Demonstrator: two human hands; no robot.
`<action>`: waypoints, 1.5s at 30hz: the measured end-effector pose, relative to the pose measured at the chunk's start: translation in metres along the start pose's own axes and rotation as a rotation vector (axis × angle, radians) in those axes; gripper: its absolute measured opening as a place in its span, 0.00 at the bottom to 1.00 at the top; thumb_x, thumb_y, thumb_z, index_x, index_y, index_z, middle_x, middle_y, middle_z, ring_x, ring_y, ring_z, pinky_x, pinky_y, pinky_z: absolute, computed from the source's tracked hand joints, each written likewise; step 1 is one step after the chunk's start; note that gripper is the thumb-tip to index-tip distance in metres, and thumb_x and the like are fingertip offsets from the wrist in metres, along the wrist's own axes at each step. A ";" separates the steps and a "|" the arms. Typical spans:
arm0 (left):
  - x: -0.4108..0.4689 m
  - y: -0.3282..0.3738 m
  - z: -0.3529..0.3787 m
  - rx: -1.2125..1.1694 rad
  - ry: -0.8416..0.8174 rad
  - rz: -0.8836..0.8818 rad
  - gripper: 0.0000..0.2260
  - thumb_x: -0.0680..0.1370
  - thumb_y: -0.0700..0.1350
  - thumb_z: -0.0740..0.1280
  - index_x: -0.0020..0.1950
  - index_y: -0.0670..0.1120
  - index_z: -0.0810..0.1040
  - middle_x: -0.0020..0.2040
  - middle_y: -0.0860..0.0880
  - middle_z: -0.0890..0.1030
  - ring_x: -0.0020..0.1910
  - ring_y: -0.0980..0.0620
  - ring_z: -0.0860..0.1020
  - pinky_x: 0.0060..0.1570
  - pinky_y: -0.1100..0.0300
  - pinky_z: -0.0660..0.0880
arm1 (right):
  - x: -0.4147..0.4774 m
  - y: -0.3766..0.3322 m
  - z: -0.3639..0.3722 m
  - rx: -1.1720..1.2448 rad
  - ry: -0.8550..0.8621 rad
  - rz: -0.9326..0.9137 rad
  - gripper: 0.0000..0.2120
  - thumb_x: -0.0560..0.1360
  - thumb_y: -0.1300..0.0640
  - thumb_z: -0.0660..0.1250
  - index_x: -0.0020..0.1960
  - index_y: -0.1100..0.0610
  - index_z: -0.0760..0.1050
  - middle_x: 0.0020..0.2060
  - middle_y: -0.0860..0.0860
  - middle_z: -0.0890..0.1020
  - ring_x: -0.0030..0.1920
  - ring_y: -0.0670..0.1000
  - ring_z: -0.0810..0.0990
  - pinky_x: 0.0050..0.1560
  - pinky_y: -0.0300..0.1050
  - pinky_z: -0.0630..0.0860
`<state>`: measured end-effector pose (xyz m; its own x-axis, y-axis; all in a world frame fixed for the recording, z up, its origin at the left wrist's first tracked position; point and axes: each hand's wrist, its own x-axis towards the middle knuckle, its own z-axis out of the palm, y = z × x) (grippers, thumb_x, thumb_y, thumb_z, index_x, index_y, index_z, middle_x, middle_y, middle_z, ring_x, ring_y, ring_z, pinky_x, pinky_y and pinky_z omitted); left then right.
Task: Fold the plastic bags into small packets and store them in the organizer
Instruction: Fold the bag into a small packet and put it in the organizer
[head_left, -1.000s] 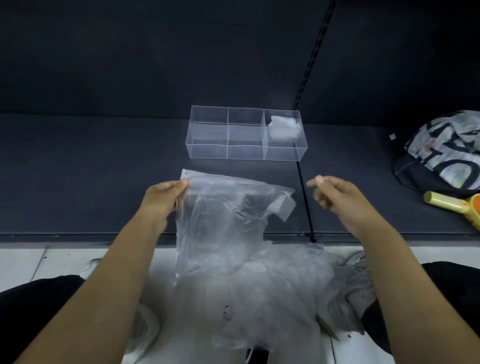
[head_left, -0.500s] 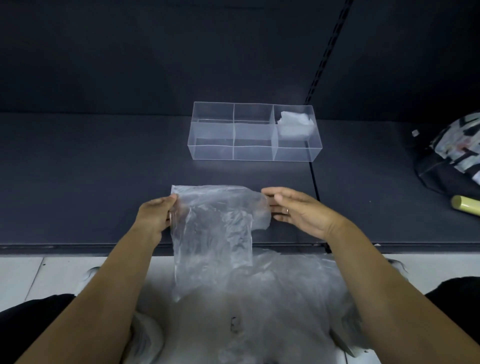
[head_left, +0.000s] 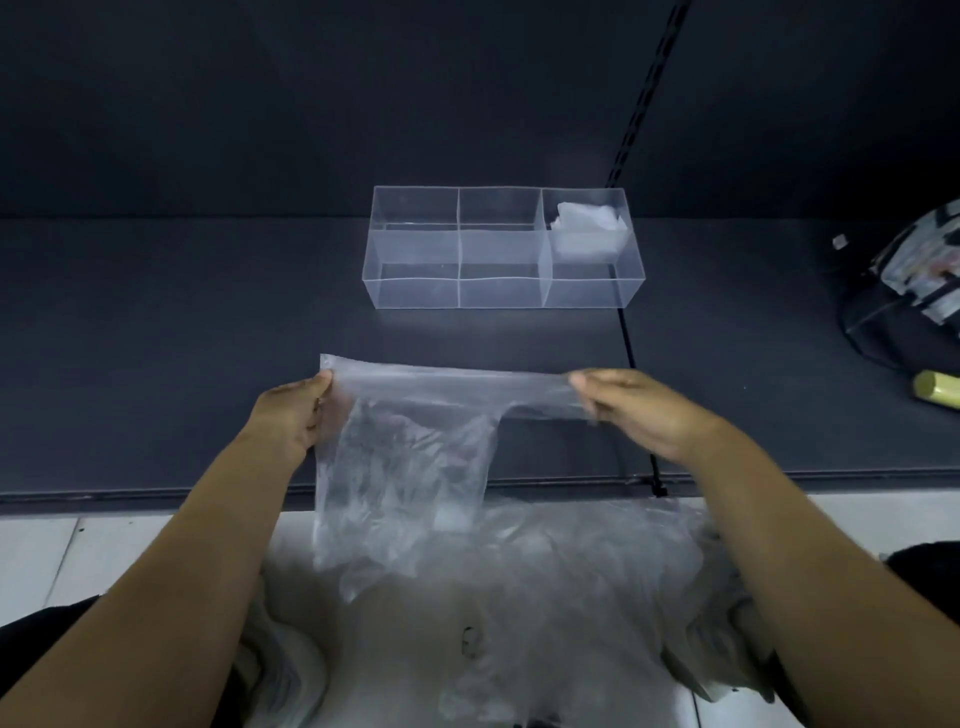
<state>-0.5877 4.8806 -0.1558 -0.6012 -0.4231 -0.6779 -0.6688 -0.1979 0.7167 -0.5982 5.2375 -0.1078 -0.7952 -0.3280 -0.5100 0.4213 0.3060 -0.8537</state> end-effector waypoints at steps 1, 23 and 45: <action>0.001 0.001 0.000 0.013 -0.031 0.010 0.05 0.78 0.47 0.68 0.47 0.46 0.77 0.38 0.48 0.74 0.35 0.52 0.72 0.38 0.59 0.71 | -0.001 -0.003 -0.014 0.020 0.008 0.021 0.20 0.77 0.47 0.62 0.38 0.63 0.77 0.41 0.59 0.80 0.49 0.51 0.78 0.57 0.39 0.73; -0.068 -0.046 -0.015 0.091 -0.143 -0.114 0.15 0.78 0.52 0.67 0.57 0.42 0.77 0.49 0.45 0.81 0.46 0.48 0.79 0.47 0.53 0.76 | -0.046 0.038 0.033 -0.322 -0.195 0.134 0.11 0.72 0.53 0.74 0.54 0.45 0.81 0.39 0.48 0.77 0.38 0.43 0.75 0.40 0.33 0.73; -0.103 -0.085 0.014 -0.029 -0.048 -0.096 0.07 0.73 0.47 0.74 0.40 0.45 0.81 0.33 0.50 0.82 0.30 0.56 0.77 0.30 0.67 0.74 | -0.042 0.076 -0.023 -0.024 0.608 0.130 0.11 0.72 0.63 0.73 0.51 0.62 0.75 0.32 0.56 0.80 0.26 0.47 0.73 0.26 0.33 0.72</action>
<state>-0.4752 4.9533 -0.1494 -0.5555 -0.3587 -0.7502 -0.7116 -0.2616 0.6520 -0.5427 5.2947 -0.1485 -0.8469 0.2791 -0.4527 0.5274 0.3311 -0.7824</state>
